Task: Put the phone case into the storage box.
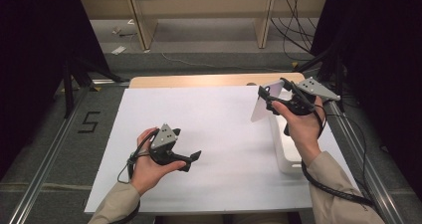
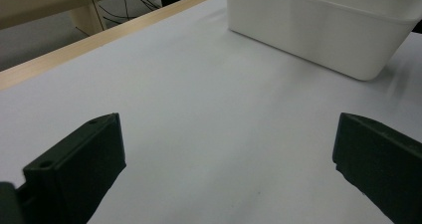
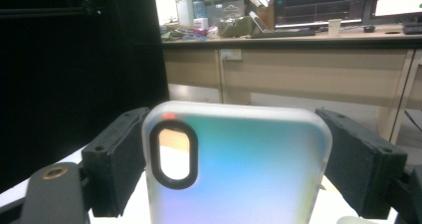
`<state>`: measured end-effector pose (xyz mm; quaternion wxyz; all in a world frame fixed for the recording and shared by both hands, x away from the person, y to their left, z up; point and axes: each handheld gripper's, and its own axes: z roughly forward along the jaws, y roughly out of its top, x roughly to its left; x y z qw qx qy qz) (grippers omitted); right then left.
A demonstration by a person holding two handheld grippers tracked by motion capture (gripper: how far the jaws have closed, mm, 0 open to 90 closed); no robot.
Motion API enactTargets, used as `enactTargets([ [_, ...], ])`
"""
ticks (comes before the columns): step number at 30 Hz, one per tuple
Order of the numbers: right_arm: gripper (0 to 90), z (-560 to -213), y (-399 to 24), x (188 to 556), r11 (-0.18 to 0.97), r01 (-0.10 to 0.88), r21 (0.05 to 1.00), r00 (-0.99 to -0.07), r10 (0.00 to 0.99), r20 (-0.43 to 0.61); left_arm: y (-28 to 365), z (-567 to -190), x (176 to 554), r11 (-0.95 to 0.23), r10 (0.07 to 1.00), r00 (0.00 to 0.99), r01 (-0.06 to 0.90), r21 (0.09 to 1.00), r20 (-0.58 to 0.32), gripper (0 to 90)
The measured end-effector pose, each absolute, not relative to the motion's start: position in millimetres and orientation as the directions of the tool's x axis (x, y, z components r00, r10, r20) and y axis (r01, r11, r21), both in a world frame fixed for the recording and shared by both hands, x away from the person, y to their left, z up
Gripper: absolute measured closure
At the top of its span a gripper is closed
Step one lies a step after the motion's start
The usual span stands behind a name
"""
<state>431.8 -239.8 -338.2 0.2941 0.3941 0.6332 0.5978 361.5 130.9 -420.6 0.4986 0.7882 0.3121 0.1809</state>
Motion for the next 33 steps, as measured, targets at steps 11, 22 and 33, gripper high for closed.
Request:
enactTargets([
  [11, 18.1, -336.6, -247.5, 433.6, -0.025, 0.150, 0.988, -0.486, 0.868, 0.096, 130.6, -420.8, 361.4, -0.310, 0.671, 0.741, 0.310, 0.899, -0.024, 0.0],
  [22, 18.1, -335.5, -253.8, 435.3, -0.027, 0.149, 0.988, -0.469, 0.878, 0.095, 130.6, -420.7, 361.3, -0.312, 0.669, 0.743, 0.309, 0.899, -0.023, 0.0],
  [33, 18.1, -334.7, -260.1, 436.8, -0.028, 0.150, 0.988, -0.450, 0.888, 0.093, 130.5, -420.7, 361.3, -0.310, 0.669, 0.742, 0.310, 0.899, -0.025, 0.0],
])
